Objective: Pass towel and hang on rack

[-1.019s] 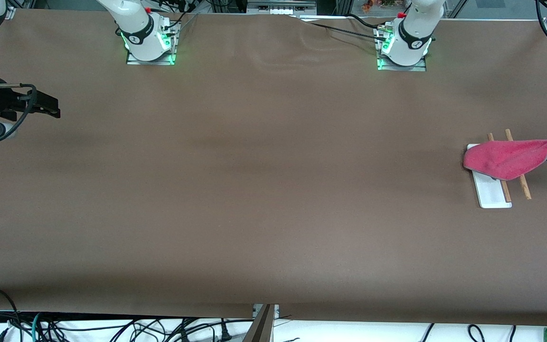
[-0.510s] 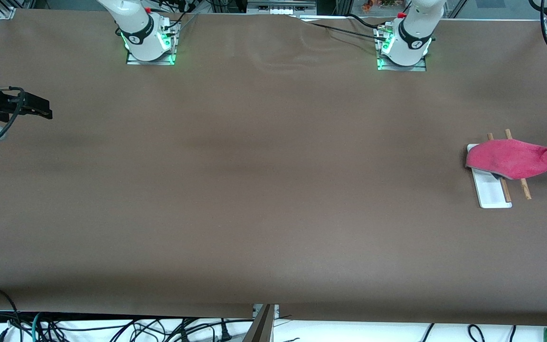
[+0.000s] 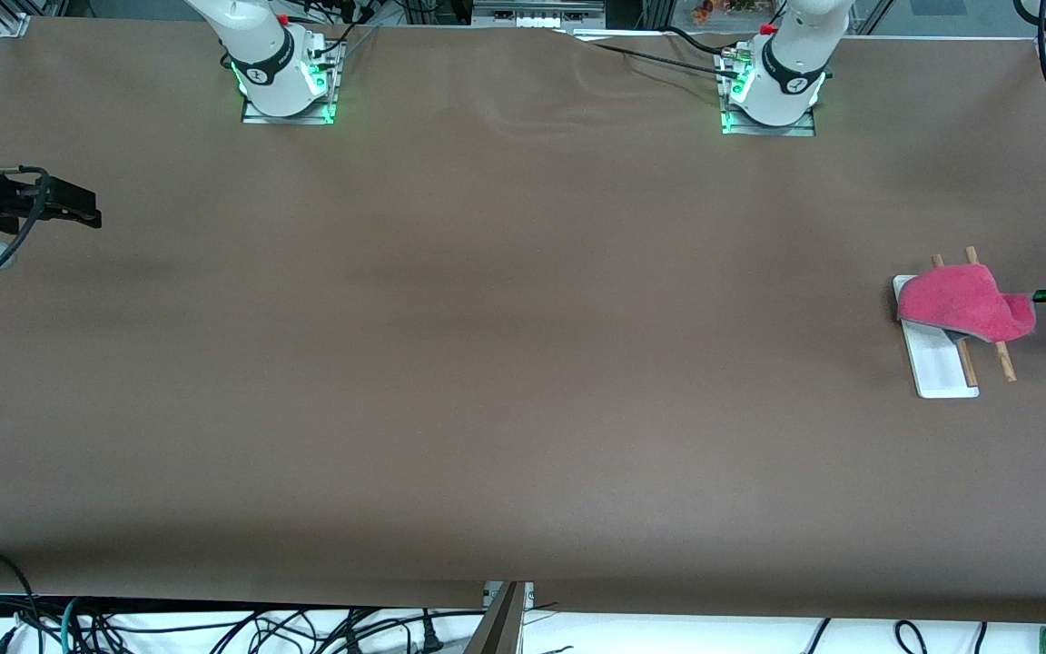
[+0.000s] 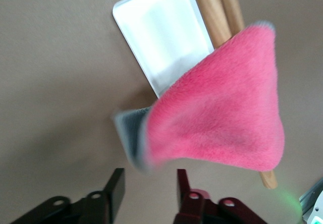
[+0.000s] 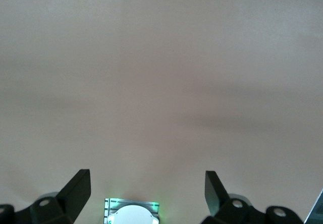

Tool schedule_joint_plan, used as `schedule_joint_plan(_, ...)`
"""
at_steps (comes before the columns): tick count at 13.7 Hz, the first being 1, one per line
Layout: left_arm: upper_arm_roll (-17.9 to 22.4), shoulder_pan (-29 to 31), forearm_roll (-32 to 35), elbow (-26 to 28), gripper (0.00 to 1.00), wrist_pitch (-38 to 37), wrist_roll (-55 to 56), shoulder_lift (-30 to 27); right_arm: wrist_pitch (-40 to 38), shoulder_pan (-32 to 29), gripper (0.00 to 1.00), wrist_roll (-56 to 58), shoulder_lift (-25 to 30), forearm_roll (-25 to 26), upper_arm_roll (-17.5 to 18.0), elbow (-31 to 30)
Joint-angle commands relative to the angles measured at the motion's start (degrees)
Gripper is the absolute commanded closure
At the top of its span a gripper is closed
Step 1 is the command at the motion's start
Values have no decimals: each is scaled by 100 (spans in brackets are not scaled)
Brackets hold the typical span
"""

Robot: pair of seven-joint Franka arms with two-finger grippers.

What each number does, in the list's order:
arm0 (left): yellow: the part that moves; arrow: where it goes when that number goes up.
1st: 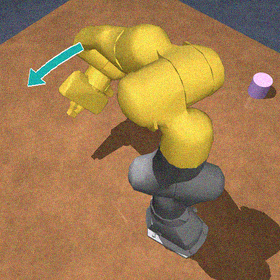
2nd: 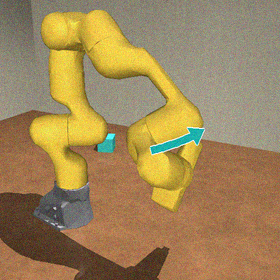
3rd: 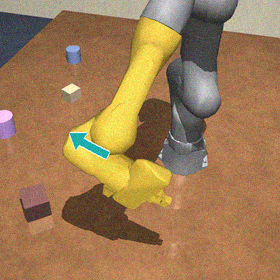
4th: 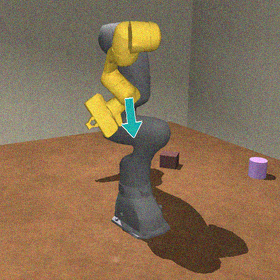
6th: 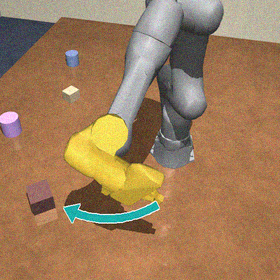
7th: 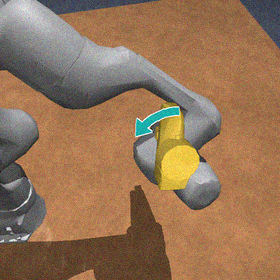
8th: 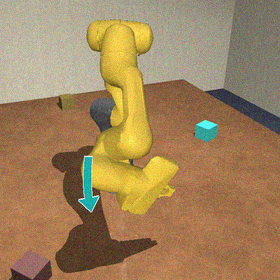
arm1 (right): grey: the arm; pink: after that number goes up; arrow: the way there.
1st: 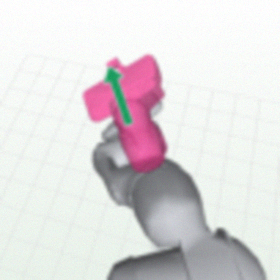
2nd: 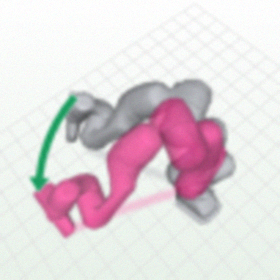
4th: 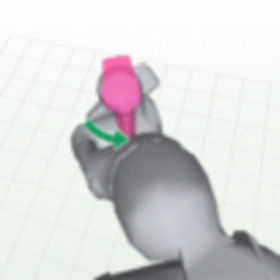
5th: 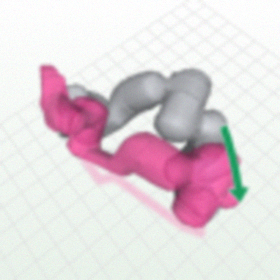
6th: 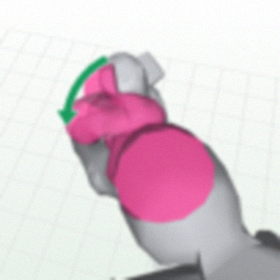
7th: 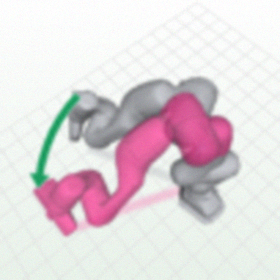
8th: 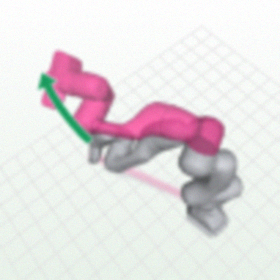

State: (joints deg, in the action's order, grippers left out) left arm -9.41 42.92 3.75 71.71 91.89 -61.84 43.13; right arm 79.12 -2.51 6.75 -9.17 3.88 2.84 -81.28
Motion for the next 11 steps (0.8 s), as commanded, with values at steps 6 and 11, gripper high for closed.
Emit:
schedule_joint_plan(6,-96,-879,214,45,0,-540,408,-1323,24,-22,0,45,21,-54,59,7)
schedule_joint_plan(11,-140,-1987,320,54,0,-1049,2243,-1807,24,-22,0,37,-5,-54,68,7)
